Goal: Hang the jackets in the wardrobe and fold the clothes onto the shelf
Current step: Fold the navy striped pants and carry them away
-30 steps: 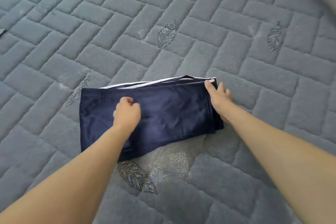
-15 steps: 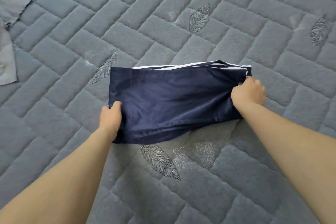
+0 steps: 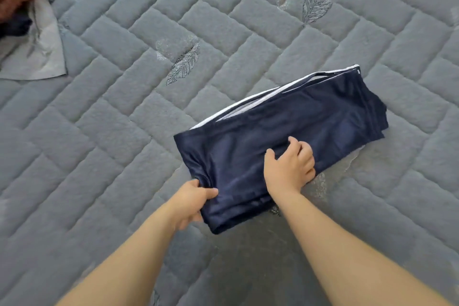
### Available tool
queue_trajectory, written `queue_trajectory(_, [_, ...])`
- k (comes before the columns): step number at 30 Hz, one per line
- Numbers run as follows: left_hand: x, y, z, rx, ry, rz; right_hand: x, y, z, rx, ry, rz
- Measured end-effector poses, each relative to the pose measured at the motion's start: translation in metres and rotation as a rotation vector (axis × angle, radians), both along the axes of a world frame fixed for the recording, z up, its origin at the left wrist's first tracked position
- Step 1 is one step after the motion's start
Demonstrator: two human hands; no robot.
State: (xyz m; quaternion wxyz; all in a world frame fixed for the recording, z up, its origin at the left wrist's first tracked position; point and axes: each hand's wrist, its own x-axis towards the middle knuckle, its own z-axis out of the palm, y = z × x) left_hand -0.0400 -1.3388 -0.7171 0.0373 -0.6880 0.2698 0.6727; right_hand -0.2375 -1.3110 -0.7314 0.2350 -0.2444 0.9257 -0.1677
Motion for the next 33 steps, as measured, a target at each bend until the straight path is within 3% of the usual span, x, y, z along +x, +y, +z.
queue_trajectory(2, [0.019, 0.012, 0.008, 0.12, -0.013, -0.196, 0.013, 0.008, 0.003, -0.008, -0.059, -0.214])
queue_trajectory(3, [0.028, 0.009, 0.008, 0.067, -0.072, -0.197, 0.021, 0.014, 0.005, 0.007, -0.099, -0.356])
queue_trajectory(5, [0.041, -0.012, 0.002, -0.149, -0.155, 0.045, 0.039, 0.029, 0.006, 0.077, -0.201, -0.637])
queue_trajectory(7, [0.044, -0.037, 0.0, -0.322, -0.067, 0.297, 0.059, 0.047, 0.004, 0.116, -0.39, -0.894])
queue_trajectory(10, [0.037, -0.054, -0.012, -0.433, 0.034, 0.179, 0.09, 0.065, 0.001, 0.06, -0.851, -1.128])
queue_trajectory(12, [0.034, -0.059, -0.019, -0.459, -0.022, 0.013, 0.107, 0.067, 0.004, 0.103, -0.971, -1.024])
queue_trajectory(15, [0.041, -0.059, -0.024, -0.466, -0.141, -0.096, 0.123, 0.066, 0.004, 0.16, -0.913, -0.843])
queue_trajectory(19, [0.07, -0.05, -0.007, -0.449, -0.323, -0.315, 0.142, 0.07, 0.015, 0.204, -0.924, -0.769])
queue_trajectory(23, [0.111, -0.032, 0.017, -0.36, -0.479, -0.442, 0.153, 0.082, 0.041, 0.272, -1.096, -0.792])
queue_trajectory(27, [0.114, -0.027, 0.053, -0.28, -0.314, -0.198, 0.139, 0.077, 0.072, 0.166, -1.132, -0.931])
queue_trajectory(33, [0.036, -0.067, 0.111, -0.19, -0.032, -0.112, 0.061, 0.051, 0.111, -0.079, -1.119, -1.084])
